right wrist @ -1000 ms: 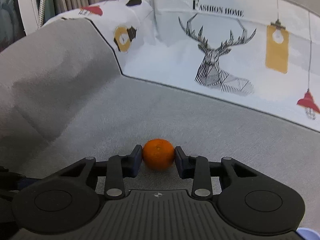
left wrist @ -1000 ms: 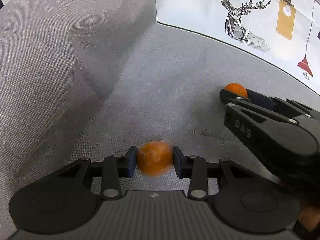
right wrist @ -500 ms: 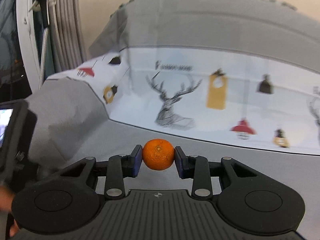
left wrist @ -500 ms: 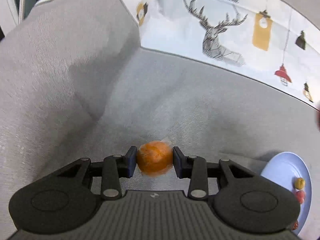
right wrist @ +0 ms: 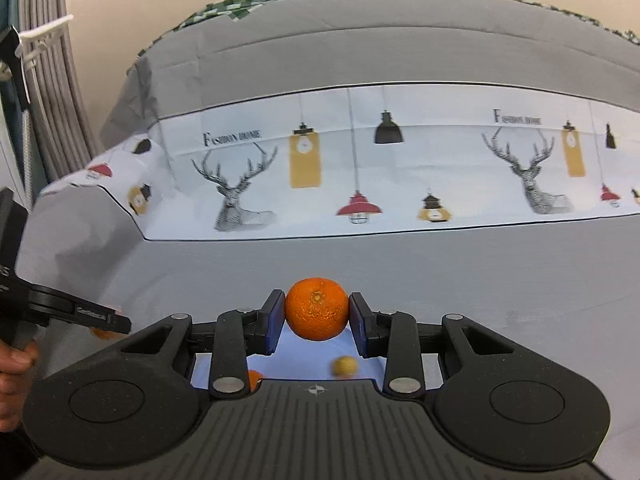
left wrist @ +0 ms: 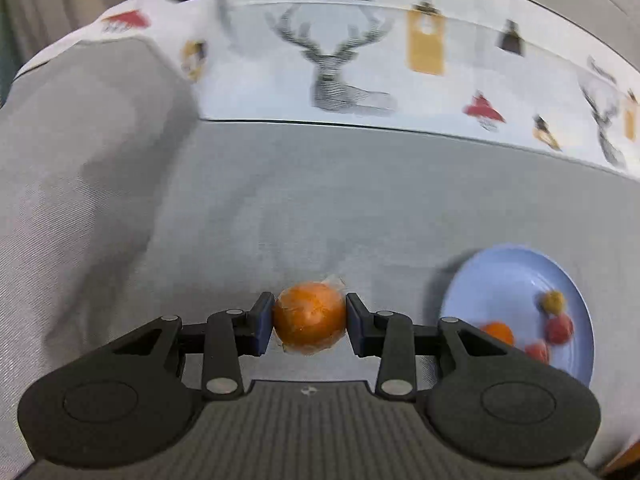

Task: Organize fruits
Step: 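Lift and carry both held oranges over the blue plate, then lower both held oranges toward the plate beside the other fruits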

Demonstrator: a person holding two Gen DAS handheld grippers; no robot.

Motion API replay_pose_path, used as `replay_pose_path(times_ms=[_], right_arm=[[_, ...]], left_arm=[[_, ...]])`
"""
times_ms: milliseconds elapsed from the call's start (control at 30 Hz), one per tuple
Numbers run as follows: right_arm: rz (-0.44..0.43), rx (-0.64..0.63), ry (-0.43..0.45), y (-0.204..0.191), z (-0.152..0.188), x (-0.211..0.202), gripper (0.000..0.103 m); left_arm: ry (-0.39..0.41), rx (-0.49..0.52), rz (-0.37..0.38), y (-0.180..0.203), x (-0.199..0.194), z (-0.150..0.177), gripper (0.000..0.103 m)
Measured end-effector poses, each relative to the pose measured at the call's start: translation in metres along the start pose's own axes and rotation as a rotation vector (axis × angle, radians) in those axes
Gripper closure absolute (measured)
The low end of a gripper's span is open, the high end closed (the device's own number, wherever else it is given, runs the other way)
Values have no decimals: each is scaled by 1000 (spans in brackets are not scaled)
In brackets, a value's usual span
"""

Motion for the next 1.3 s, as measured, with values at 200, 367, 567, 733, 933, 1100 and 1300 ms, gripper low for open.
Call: replay_pose_path(times_ms=[200,367,567,733,933,1100,1300], right_arm=[[28,13,-31,17,11,7,67],[14,-15,-61,17,19,14,67],[-1,-45,-110,11,26,24,67],[-20,-54,-187,6,37,36,66],[-15,-70,-207,8,41,41,66],[-7,-67,-213,10,42,43,66],[-9,-80,-215,5,44,44,66]], left_arm=[[-2,79,17,22,10,8,61],[46,90,88,36,5,5,61],[115,129,208,70,-3,3,61],[158,164,290,98,-6,4,61],[179,220,328,121,-6,9,61],[173,253,324,130,-1,12,61],[180,266,325,131,-1,15,61]])
Point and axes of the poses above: each gripper's, at about its wrist camera, not at the fingertips, and x roughly the way its jaws point, y to its right, z to its underside, the point moved 4 cm from there along x, roughly the way its jaws point, and after that the axes turned 6 degrees about y, right-handed, at the moved point
